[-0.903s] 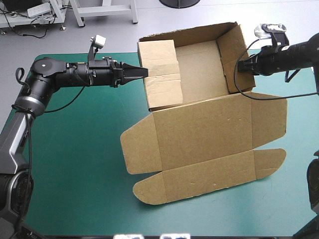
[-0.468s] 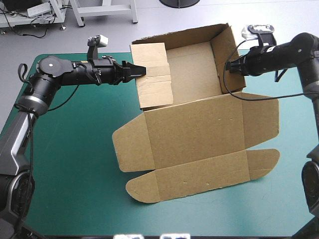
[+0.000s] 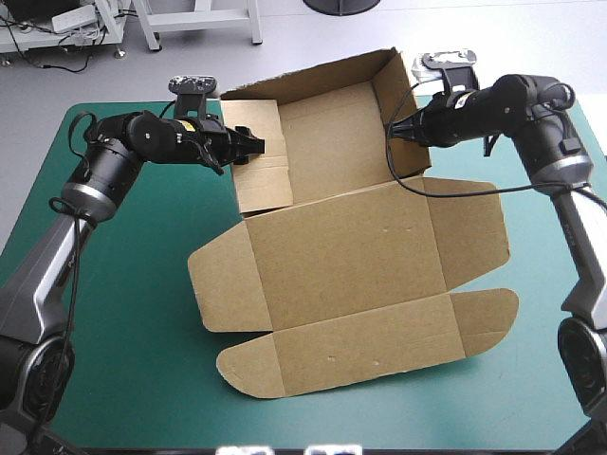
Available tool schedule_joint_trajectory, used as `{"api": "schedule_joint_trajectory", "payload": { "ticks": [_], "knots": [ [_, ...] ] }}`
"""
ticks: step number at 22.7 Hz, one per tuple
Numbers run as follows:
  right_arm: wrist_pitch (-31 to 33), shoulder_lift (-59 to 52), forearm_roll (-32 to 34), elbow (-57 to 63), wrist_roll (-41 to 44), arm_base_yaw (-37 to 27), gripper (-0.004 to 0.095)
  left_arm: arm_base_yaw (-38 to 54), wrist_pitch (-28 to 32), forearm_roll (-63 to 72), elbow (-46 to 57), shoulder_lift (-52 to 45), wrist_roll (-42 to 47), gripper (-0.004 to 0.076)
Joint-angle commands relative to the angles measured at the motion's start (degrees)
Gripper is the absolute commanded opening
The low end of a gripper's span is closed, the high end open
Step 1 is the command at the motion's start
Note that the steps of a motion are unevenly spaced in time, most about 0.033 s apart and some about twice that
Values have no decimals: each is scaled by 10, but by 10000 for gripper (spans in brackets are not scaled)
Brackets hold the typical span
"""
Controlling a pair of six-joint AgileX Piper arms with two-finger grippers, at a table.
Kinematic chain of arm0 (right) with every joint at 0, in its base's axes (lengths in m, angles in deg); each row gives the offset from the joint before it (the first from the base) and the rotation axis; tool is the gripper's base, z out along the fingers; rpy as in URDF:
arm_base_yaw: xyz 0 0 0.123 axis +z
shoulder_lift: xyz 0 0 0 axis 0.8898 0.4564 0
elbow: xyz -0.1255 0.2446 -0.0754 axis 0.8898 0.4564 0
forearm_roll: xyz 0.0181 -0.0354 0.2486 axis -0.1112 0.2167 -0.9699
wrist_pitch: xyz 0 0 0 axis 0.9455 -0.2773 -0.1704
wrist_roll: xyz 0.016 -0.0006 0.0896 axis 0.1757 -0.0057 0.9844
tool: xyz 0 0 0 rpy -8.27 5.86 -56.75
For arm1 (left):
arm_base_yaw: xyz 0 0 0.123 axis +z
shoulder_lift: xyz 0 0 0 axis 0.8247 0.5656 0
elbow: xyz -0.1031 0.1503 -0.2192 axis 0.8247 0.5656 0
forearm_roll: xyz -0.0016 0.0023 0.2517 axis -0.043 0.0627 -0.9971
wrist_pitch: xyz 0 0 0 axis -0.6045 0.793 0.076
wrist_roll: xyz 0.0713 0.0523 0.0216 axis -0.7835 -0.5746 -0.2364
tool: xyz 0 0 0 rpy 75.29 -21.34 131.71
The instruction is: Fold the box
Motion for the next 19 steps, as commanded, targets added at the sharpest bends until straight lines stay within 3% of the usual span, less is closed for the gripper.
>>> {"api": "schedule_joint_trajectory", "payload": {
  "ticks": [1,6,8,9,10,14,19],
  "knots": [
    [-52,-27,10,-18,38,26,-14,-9,38,-21,-21,-27,54,374],
    [-59,-27,69,-18,64,56,-13,-9,55,-11,-21,-27,63,307],
    [-61,-27,90,-18,72,65,-13,-9,65,-7,-21,-26,63,200],
    [-59,-27,103,-18,77,71,-13,-10,78,2,-21,-26,62,58],
    [-58,-27,107,-18,77,73,-13,-13,88,5,-21,-26,56,-5],
    [-43,-27,118,-18,84,77,-13,-41,106,6,-21,-26,19,-6],
    [-3,-8,153,-18,103,124,-11,-53,113,-107,-21,-26,105,-6]
  ]
}}
